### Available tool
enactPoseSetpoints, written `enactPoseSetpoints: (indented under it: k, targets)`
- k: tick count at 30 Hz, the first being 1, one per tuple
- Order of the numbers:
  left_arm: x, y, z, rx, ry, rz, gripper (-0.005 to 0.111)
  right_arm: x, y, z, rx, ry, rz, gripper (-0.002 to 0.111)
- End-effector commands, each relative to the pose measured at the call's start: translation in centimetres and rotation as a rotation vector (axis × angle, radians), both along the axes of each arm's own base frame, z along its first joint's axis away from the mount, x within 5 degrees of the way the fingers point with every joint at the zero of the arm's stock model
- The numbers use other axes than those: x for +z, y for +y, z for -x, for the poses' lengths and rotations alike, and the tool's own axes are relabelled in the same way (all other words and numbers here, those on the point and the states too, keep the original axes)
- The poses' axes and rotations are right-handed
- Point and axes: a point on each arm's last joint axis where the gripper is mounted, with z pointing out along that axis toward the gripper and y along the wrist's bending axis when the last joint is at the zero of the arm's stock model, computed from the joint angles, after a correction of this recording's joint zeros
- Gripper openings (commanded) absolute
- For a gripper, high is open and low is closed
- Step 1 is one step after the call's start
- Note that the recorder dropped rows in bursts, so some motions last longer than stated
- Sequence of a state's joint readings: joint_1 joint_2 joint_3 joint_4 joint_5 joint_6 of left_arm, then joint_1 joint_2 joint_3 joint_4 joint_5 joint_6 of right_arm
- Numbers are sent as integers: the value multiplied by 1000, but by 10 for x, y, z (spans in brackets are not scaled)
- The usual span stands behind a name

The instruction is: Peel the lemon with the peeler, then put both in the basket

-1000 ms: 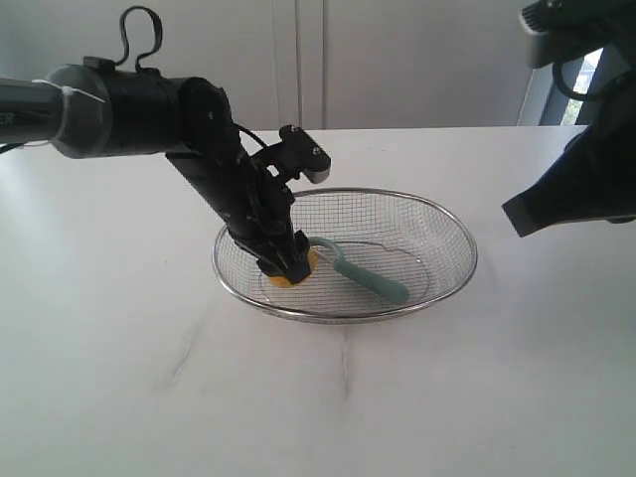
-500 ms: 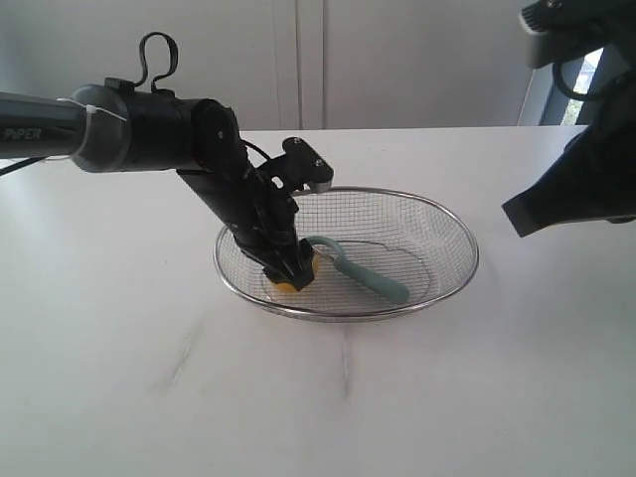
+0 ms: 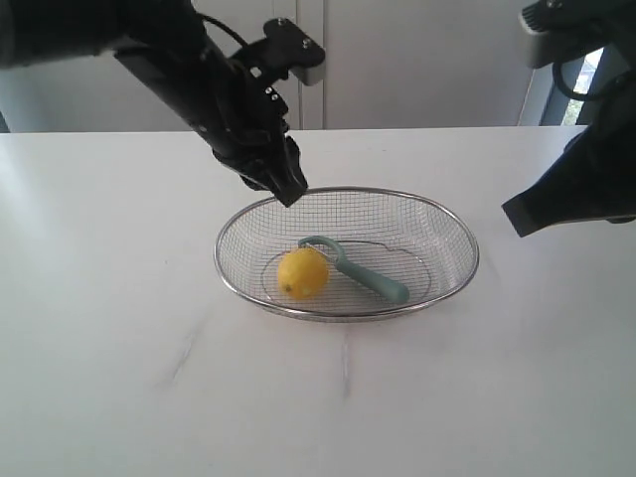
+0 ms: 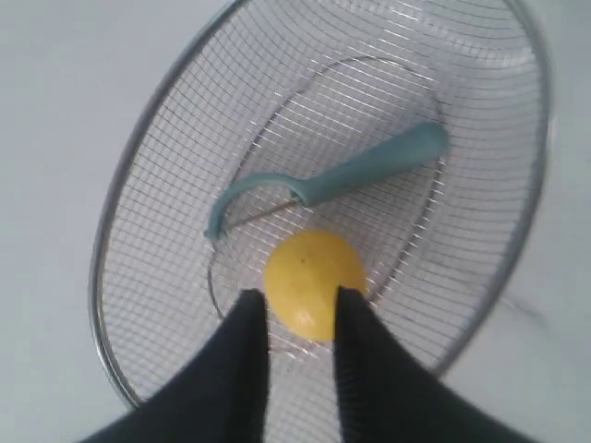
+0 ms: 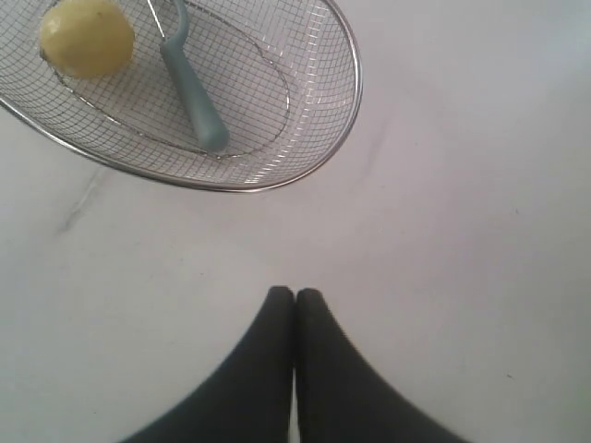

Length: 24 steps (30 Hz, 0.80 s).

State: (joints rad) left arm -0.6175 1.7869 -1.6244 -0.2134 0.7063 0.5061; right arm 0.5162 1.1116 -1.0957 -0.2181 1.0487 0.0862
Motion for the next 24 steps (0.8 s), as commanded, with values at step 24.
enactPoseSetpoints:
  k: [24]
  targets:
    - [78, 122, 120, 150, -88, 7, 0, 8, 4, -7, 22, -118, -65, 0]
